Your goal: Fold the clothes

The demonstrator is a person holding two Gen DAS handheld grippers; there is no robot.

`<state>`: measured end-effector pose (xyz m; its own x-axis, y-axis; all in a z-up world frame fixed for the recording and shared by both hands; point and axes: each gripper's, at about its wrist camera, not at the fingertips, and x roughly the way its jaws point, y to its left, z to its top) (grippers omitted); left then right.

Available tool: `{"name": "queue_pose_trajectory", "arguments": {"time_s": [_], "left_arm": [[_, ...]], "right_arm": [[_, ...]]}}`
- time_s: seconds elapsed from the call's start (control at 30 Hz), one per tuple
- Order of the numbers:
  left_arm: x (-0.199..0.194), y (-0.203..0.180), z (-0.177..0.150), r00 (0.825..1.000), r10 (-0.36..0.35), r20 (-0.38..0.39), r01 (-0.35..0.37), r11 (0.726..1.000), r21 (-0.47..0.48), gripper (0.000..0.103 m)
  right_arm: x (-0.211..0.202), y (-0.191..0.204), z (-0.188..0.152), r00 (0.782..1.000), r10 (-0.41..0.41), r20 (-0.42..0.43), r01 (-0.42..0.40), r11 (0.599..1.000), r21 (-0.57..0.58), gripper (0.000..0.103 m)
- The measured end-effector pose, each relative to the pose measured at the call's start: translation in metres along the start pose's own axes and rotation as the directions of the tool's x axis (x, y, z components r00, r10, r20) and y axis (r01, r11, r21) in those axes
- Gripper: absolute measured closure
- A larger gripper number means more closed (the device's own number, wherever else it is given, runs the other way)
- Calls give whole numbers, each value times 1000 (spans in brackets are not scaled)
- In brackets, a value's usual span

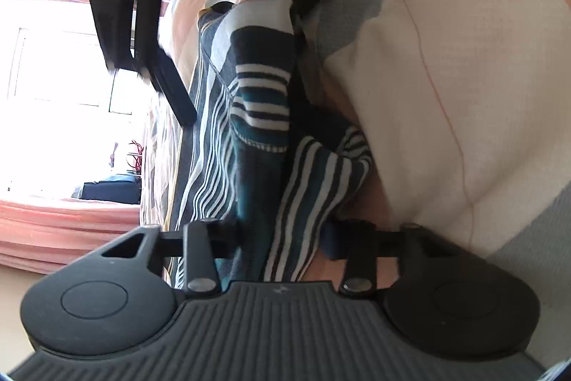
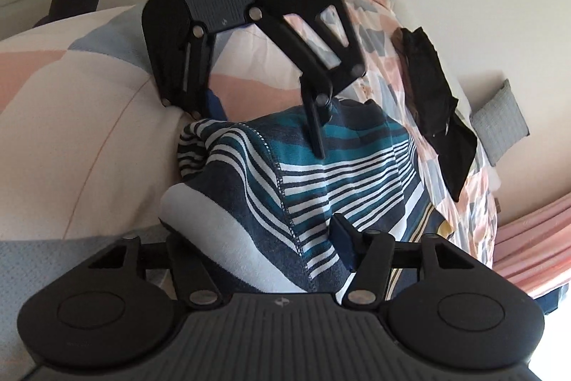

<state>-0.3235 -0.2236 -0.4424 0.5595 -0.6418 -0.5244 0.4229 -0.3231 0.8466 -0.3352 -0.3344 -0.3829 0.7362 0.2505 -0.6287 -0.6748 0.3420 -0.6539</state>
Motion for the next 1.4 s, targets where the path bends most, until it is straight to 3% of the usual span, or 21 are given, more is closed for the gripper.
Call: {"name": "queue_pose_trajectory", "arguments": {"time_s": [0.13,0.33,0.4,0.57,0.67,0.7,0.73,0.8,0.83,0.9,0.93,0.97,1.03,1.1,1.17,1.2,1.27,1.3,1.33,1.4], "left_arm": [[-2,-1,-2,1000,16,-4,-16,999,-39,69],[-3,-2,0,999,31,-13,-32,998,-63,69],[-4,-3,0,999,32,-14,-33,998,-62,69],[-3,-5,-1,999,35,-2,-35,997,-69,69],[-4,-1,-2,1000,14,8,-14,995,-102,74],[-6,6,-2,1000,-6,11,8,992,-125,78],[-9,14,-2,999,-30,14,32,986,-162,82],[-17,41,-6,996,-85,30,90,964,-250,84],[-21,62,-12,992,-121,40,127,935,-331,85],[-29,109,-29,978,-198,69,205,831,-518,85],[-32,132,-37,968,-233,90,239,762,-601,85],[-35,154,-50,954,-275,117,276,663,-696,85],[-25,197,-93,929,-327,176,310,424,-851,85],[-5,228,-141,904,-357,235,307,162,-938,85],[19,246,-191,893,-338,296,280,-96,-955,85],[32,251,-214,896,-320,307,253,-201,-947,85],[65,249,-262,899,-305,315,185,-387,-903,84],[80,245,-283,900,-301,315,148,-469,-871,84],[93,237,-299,898,-304,318,116,-532,-838,83],[114,219,-324,889,-311,336,68,-636,-769,82]], "right_arm": [[-38,-6,-28,1000,17,4,-17,999,-43,33],[-78,-18,-120,987,-34,-157,-1,976,-218,33],[-77,-16,-143,987,-30,-158,-17,959,-284,33],[-54,0,-171,1000,-25,5,24,877,-481,33],[-36,-1,-180,993,10,118,58,828,-557,34],[-32,-4,-179,991,41,126,37,826,-562,42],[-26,-10,-175,990,79,114,-1,830,-558,63],[-23,-25,-162,984,166,63,-109,846,-522,71],[-27,-37,-152,976,217,35,-173,857,-485,73],[-32,-76,-129,937,349,-29,-340,888,-309,74],[-34,-99,-118,900,433,-50,-435,881,-186,74],[-32,-128,-108,863,504,-45,-506,861,-59,74],[-24,-186,-96,788,615,11,-607,774,181,75],[-10,-246,-94,719,686,111,-667,637,387,75],[17,-293,-101,701,684,203,-665,524,532,75],[32,-316,-105,696,674,248,-659,461,595,75],[73,-348,-115,712,633,304,-623,369,690,75],[94,-363,-120,722,609,328,-603,320,731,75],[120,-374,-125,726,595,345,-584,268,766,75],[174,-384,-140,754,558,347,-507,159,847,73]]}}
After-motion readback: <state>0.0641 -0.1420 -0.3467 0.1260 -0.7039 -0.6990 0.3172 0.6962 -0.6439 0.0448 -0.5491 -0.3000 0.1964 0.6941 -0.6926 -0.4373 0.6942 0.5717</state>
